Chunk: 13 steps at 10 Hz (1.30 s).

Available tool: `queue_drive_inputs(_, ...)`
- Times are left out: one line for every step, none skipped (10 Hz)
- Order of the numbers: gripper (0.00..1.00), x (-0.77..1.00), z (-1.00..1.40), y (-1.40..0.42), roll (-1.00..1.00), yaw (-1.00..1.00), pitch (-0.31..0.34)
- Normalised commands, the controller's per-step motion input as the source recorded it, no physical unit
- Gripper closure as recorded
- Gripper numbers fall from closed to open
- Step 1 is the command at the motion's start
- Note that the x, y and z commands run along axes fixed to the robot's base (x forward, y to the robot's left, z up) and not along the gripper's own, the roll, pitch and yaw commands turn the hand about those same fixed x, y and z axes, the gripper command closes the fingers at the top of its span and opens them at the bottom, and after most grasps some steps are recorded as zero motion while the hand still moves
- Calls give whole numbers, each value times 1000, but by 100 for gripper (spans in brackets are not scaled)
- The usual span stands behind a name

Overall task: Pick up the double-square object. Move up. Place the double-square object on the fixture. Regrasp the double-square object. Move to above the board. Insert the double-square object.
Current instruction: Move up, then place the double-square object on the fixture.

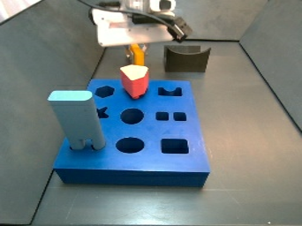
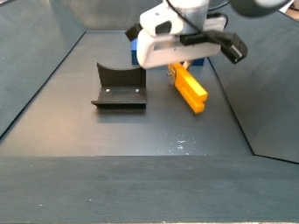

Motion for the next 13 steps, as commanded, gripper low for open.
queue_drive_inputs(100, -36, 598, -15, -31, -20, 30)
queue_drive_inputs(100, -26, 417, -10, -54, -3, 35)
queue_drive_inputs(100, -24, 275, -8, -70, 3, 33)
queue_drive_inputs(100, 0, 1000, 0, 0, 0, 0)
queue_drive_inputs(100, 6, 1000, 2, -8, 3, -10)
queue_drive_inputs(100, -9, 1000, 0, -22, 9, 13)
queue_drive_inputs(100, -10, 1000, -1, -32, 14, 13)
queue_drive_inputs(100, -16, 1000, -5, -55, 22, 15)
queue_drive_inputs(100, -20, 1000, -5, -69, 24, 17)
queue_drive_inputs(100, -25, 1000, -5, -85, 15, 20)
queue_drive_inputs(100, -26, 1000, -6, -93, 12, 20)
queue_drive_inputs(100, -24, 918, -7, -115, 4, 24)
queue_drive_inputs(100, -22, 824, -6, -123, 2, 28)
